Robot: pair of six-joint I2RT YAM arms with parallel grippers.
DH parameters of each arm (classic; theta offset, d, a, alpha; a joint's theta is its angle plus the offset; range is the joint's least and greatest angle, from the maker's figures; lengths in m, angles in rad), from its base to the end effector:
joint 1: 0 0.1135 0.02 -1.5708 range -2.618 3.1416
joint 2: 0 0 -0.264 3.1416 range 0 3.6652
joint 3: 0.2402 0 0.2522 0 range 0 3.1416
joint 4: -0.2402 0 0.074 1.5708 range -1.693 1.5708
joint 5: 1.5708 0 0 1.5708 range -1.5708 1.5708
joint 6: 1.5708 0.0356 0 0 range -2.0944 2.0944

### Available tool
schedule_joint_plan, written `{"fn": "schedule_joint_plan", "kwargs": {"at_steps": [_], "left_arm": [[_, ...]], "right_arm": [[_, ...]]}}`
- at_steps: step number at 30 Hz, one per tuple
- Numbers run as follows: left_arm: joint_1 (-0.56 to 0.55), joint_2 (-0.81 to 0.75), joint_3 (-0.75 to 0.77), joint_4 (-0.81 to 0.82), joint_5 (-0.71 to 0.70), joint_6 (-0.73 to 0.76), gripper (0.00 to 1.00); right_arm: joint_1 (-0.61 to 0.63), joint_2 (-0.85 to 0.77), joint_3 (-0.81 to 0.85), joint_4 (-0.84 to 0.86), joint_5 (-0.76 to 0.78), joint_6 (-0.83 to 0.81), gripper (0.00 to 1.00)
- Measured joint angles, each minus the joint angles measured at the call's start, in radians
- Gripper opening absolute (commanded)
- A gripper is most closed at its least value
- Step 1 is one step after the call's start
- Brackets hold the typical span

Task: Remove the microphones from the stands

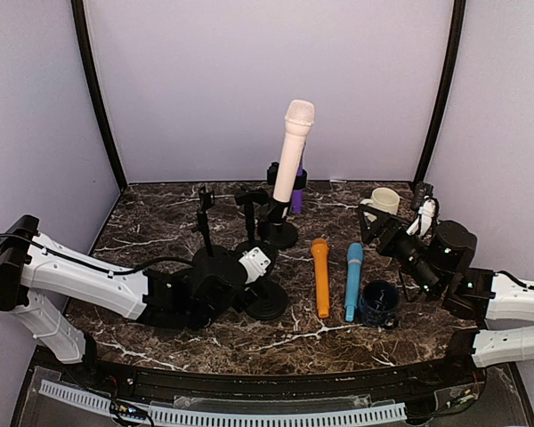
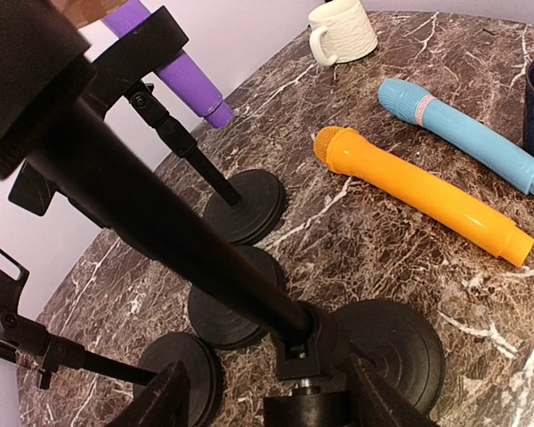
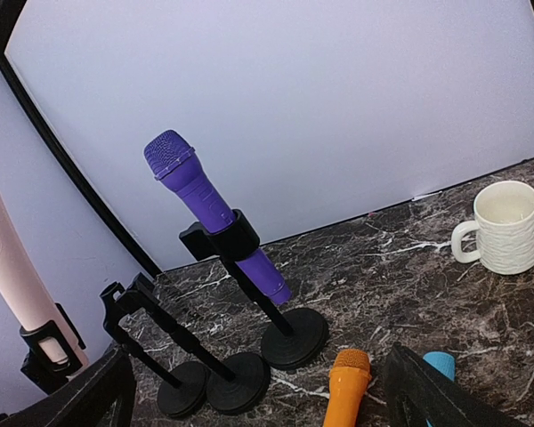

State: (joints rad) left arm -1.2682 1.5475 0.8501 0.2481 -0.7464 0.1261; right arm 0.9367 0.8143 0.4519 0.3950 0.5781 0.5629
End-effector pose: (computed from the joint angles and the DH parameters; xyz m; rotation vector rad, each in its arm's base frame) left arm 0.1215 -0.3081 0.2226 0.8347 1.7017 -0.0184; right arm 0.1299 0.1439 0.2781 0.1766 1.5814 0.7399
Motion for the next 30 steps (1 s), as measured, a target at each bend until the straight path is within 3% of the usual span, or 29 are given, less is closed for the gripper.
{"fn": "schedule_joint_plan", "kwargs": {"at_steps": [10,22,27,30], "left_arm": [[-0.004,-0.003,-0.011,-0.013,0.040,-0.037,0.42],[0.072,-0.090,-0.126,0.005,0.314,-0.249,0.38],[0.109,-0.093,-0.132,0.013,0.428,-0.315,0.44],[0.117,-0.107,-0.137,0.024,0.466,-0.332,0.58]], "right_arm": [[0.000,0.001,0.000,0.000,0.000,0.000,0.98],[0.000,0.034,0.000,0.001,-0.011,0.000,0.98],[0.000,0.042,0.000,0.001,-0.019,0.000,0.98],[0.000,0.042,0.000,0.001,-0.021,0.000,0.98]]}}
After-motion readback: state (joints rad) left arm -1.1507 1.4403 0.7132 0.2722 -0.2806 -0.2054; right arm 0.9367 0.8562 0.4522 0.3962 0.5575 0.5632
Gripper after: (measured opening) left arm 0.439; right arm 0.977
